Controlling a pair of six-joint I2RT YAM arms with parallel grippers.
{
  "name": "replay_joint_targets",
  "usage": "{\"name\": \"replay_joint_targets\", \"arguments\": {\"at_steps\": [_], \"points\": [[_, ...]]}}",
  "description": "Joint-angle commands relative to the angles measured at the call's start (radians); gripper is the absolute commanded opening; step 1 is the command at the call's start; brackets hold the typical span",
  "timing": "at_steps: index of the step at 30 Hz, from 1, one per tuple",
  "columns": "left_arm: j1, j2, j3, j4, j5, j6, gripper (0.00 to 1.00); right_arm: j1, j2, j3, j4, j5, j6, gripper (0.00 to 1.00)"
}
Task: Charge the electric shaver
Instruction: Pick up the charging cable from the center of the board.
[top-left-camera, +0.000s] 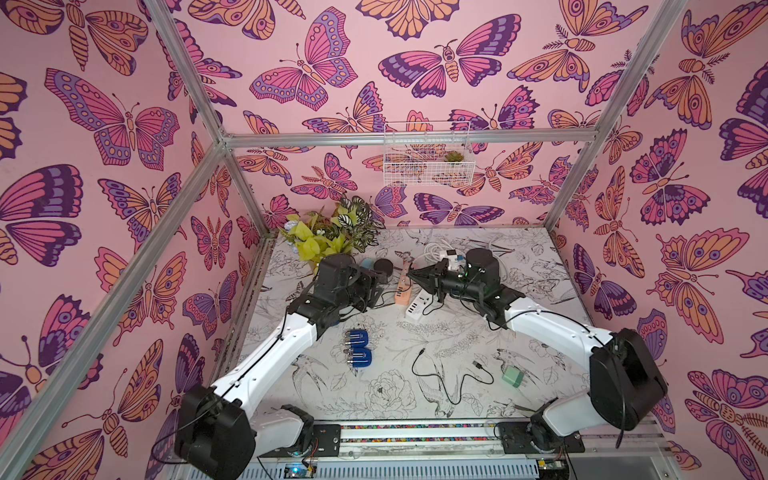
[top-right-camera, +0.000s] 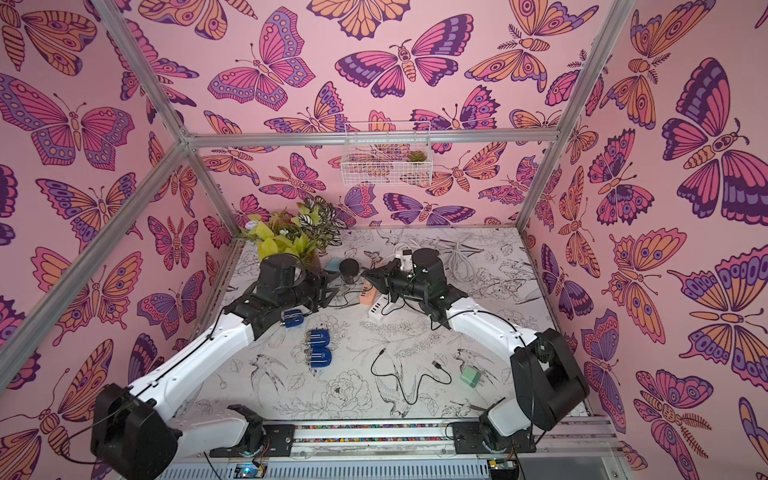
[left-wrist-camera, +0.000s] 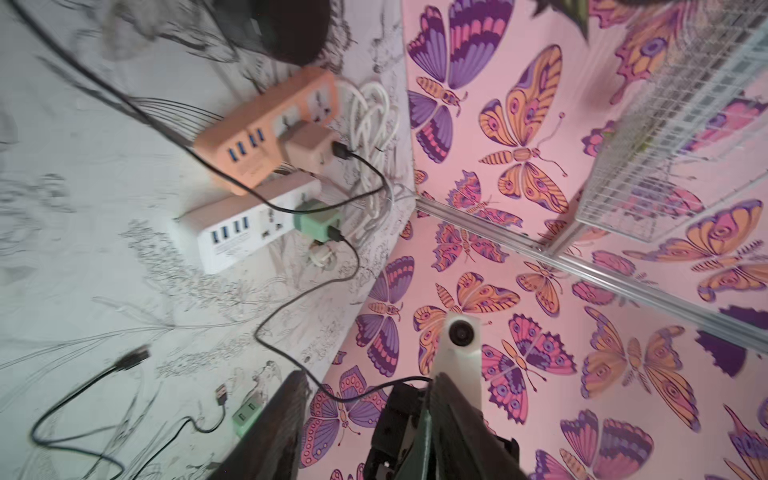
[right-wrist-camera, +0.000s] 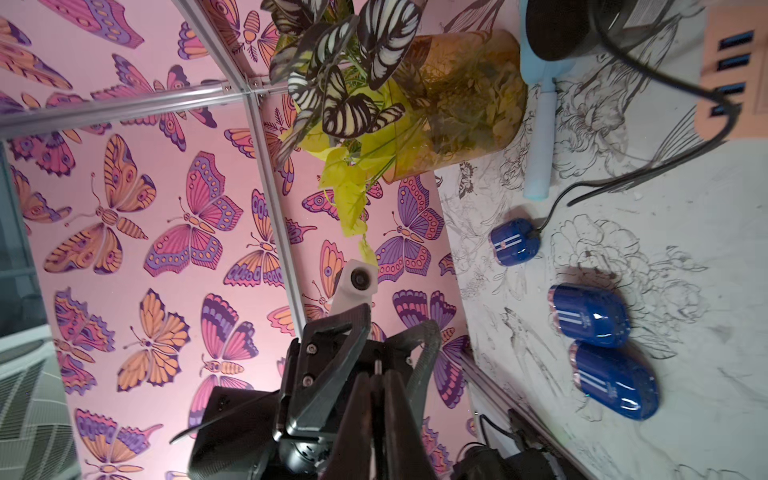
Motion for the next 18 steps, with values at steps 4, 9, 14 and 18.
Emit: {"name": "replay_joint_targets", "arguments": {"at_steps": [4, 9, 14, 18], "points": [[0.028, -0.037, -0.049, -0.455, -0.141, -0.054, 0.51, -0.005, -0.050, -0.073, -0.001, -0.060, -0.207, 0.00], [0.061, 0.020, -0.074, -0.465, -0.151, -0.164, 0.59, -0.002, -0.059, -0.072, -0.012, -0.076, -0.243, 0.00], [0.069, 0.151, -0.041, -0.448, -0.129, -0.265, 0.60, -0.002, -0.062, -0.049, -0.044, -0.115, -0.276, 0.00], [0.070, 0.206, -0.034, -0.447, -0.134, -0.322, 0.61, -0.003, -0.064, -0.056, -0.038, -0.122, -0.274, 0.00]]}}
